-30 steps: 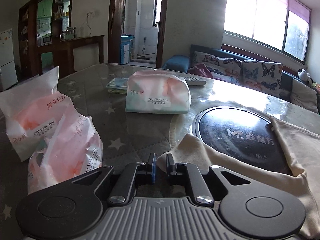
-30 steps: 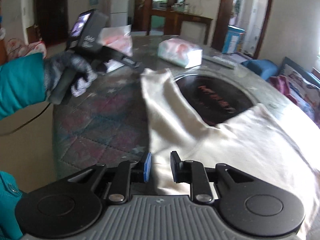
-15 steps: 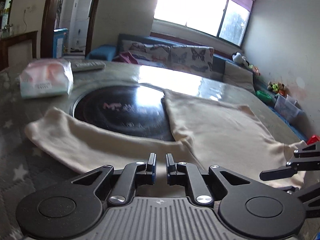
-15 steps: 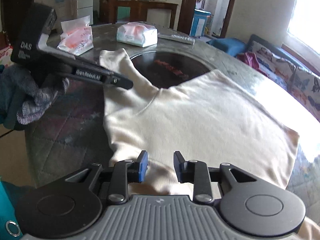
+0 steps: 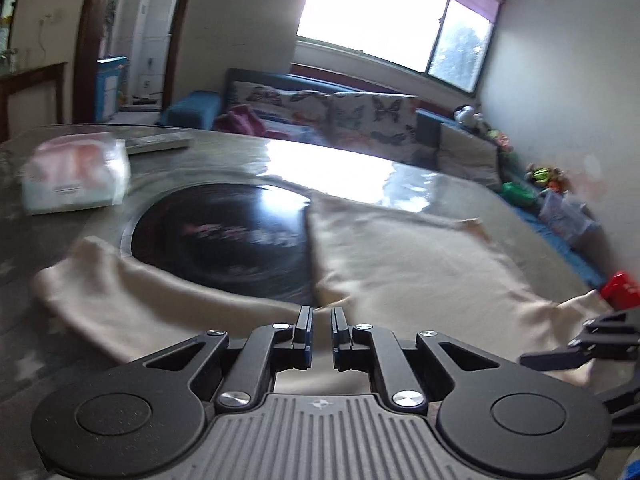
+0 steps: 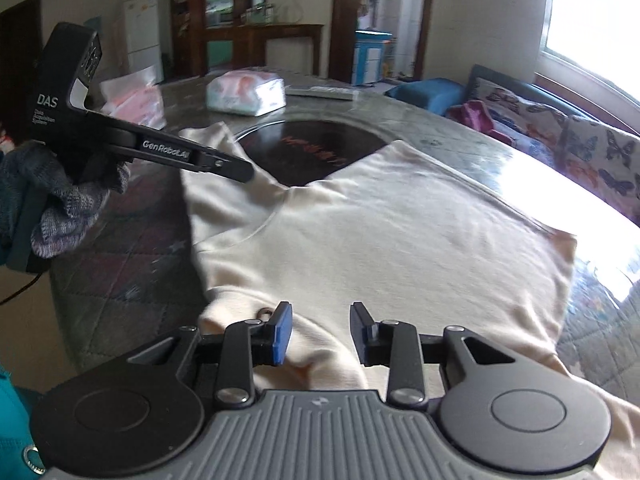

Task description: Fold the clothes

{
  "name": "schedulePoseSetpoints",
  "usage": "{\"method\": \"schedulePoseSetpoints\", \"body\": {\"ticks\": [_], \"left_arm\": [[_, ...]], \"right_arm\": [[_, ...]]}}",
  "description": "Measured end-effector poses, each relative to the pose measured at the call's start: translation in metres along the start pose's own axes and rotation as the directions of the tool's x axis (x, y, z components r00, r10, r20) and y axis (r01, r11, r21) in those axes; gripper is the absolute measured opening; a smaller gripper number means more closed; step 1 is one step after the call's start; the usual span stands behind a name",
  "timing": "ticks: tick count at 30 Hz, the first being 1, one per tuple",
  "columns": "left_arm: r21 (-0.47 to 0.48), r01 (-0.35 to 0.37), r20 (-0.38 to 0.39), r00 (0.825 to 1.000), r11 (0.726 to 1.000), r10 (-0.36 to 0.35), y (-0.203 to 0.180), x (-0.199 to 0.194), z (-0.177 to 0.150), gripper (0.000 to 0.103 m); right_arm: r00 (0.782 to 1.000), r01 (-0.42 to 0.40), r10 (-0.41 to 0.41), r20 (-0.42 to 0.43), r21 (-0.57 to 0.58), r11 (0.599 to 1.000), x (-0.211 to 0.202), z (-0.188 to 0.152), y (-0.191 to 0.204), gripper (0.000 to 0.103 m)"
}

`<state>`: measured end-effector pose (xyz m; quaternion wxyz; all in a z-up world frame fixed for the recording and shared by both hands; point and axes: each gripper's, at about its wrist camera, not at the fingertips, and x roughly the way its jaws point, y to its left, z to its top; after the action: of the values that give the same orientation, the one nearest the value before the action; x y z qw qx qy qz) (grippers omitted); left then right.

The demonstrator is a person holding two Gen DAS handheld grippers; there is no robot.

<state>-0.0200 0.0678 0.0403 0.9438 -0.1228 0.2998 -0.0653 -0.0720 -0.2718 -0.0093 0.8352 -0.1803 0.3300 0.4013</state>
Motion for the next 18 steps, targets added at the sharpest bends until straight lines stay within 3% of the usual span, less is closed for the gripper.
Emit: {"method": "schedulePoseSetpoints", "body": {"ticks": [3,8,14,18], "left_arm": [[-0.014,0.032,-0.011,0.999,0.999,-0.032,-0.012,0.024,0.007,0.01],[-0.038,-0.014,-0.063,0.998,0.999,0.011,-0.007,0.051,0.004,0.01],[-0.068,-0.023,-0.072,0.997,0.997,0.018,0.002,0.048,-0.001,0.01],[-0.017,-0.016,-0.057,0.998,1.0,0.015,-0.011,0.041,0.0,0.01]], "right_arm": [[1.0,0.013,-0.013,-0.003,0.016,1.0,0.001,-0.002,-0.004,0.031],[1.0,0.014,-0.013,-0.025,0.03,0.999,0.002,-0.011,-0.008,0.032],[1.0,0.009,-0.008,-0.014,0.038,0.999,-0.005,-0.015,-0.009,0.032],[1.0,0.016,-0.017,0.005,0.057,0.998,-0.009,-0.015,-0.012,0.032]]}}
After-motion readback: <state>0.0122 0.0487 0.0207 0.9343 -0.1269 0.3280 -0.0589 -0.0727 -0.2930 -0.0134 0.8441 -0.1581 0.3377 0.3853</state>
